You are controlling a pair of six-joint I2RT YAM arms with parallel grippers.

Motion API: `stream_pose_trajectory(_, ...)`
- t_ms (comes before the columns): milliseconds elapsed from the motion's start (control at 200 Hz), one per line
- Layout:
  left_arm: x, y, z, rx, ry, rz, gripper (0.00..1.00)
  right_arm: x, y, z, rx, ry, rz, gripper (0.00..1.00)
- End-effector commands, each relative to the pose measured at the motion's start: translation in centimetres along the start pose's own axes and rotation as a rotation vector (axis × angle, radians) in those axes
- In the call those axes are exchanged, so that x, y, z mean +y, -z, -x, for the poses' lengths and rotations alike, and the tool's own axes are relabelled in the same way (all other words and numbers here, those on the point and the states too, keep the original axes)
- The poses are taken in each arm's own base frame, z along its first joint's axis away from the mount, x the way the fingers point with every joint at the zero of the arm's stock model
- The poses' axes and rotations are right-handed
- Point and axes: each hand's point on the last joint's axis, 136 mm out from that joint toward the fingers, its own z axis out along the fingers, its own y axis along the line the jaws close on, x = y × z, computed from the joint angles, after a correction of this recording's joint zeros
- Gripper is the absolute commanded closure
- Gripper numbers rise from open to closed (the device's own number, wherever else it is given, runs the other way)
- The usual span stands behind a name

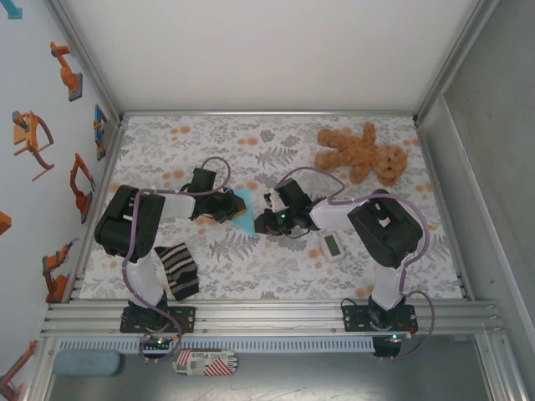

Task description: Fold a paper plane with a square sheet of paper (pick it up from the middle)

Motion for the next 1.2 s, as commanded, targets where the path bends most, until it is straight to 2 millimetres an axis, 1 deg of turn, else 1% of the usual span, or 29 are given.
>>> stream_pose_trajectory(0,0.3,-0.2,-0.1,0.02,0.0,0.005,0.87,0.5,-0.3,-0.2,0.022,-0.003,0.019,0.83)
stream_pose_trajectory(190,0.4,-0.2,-0.1,0.023,0.004,0.008,0.87,0.0,-0.6,-0.4,0.033,-0.004,0.007,0.89)
stream_pose_trajectory(561,0.6,-0.3,-0.2,0.027,0.009,0.013,0.86,-0.6,-0.8,-0.6,0.045,-0.009,-0.011,0.89)
stream_pose_trajectory(651,0.6,-0.3,-0.3,0.029,0.009,0.013,0.86,0.0,0.0,-0.2,0.012,0.008,-0.016,0.86)
stream_pose_trajectory(726,0.6,-0.3,-0.3,0.029,0.009,0.015,0.86,0.9,1.3,0.7,-0.048,0.042,-0.03,0.85)
stream_pose_trajectory(796,0.5,-0.2,-0.2,0.029,0.005,0.015,0.86,0.6,2.2,1.2,-0.094,0.058,-0.075,0.84)
stream_pose_trajectory(856,0.5,-0.2,-0.3,0.032,0.004,0.015,0.86,0.2,2.5,1.6,-0.121,0.067,-0.106,0.84)
stream_pose_trajectory(941,0.4,-0.1,-0.3,0.031,0.001,0.014,0.86,0.9,2.8,2.1,-0.145,0.088,-0.097,0.84)
stream_pose_trajectory(1057,0.5,-0.2,-0.4,0.035,0.004,0.015,0.86,2.2,2.2,2.3,-0.128,0.113,-0.072,0.87)
stream_pose_trajectory(1192,0.5,-0.3,-0.3,0.035,0.009,0.016,0.86,2.8,0.7,1.9,-0.087,0.121,-0.059,0.91)
